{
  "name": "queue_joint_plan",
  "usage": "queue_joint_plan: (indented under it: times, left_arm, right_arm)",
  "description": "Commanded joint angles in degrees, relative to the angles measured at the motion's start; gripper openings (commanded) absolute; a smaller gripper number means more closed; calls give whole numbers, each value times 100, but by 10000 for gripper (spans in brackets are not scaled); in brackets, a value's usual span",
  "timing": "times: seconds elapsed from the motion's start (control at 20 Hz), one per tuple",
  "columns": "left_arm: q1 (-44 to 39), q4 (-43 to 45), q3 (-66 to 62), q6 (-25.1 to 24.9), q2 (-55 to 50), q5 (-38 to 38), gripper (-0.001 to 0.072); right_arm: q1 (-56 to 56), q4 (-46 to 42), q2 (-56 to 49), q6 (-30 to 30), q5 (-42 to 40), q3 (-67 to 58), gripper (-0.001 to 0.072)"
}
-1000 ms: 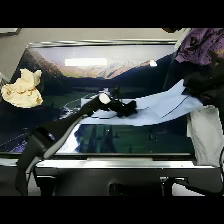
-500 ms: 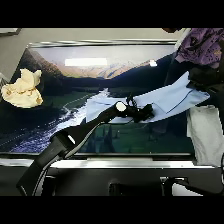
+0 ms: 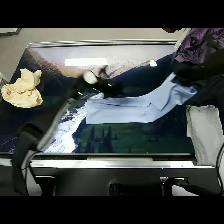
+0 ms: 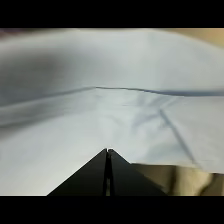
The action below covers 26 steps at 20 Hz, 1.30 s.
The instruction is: Fold the clothes and pants, and hang the long-sleeved shirts on hangers.
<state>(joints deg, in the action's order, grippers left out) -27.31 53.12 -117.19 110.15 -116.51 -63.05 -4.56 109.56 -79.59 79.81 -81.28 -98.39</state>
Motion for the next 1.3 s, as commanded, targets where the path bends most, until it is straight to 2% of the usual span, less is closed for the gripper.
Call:
queue_joint_plan:
  times: [0.0,0.1,0.4,0.8,1.1,1.15,1.25]
  left_arm:
    - [1029,2124,-7,63,1034,-1587,15]
    - [1576,2520,-4,-83,1513,-1976,16]
    - [2684,2538,-4,-372,2260,-2365,17]
    - [2879,2535,238,-367,2308,-2450,17]
    - [2859,2535,411,-365,2299,-2446,17]
    - [2859,2538,411,-365,2299,-2441,17]
    - [2859,2538,411,-363,2297,-2435,17]
  right_arm:
    - [949,-98,-61,-686,356,-4,31]
    - [1539,-186,-212,-1054,529,-4,31]
    - [2949,-57,-992,-1733,1572,-4,31]
    - [3665,446,-1895,-1808,2533,-4,31]
    - [3724,1141,-2271,-1412,2529,-4,39]
    - [3727,1154,-2273,-1405,2529,-4,84]
    - [3724,1357,-2253,-1320,2503,-7,294]
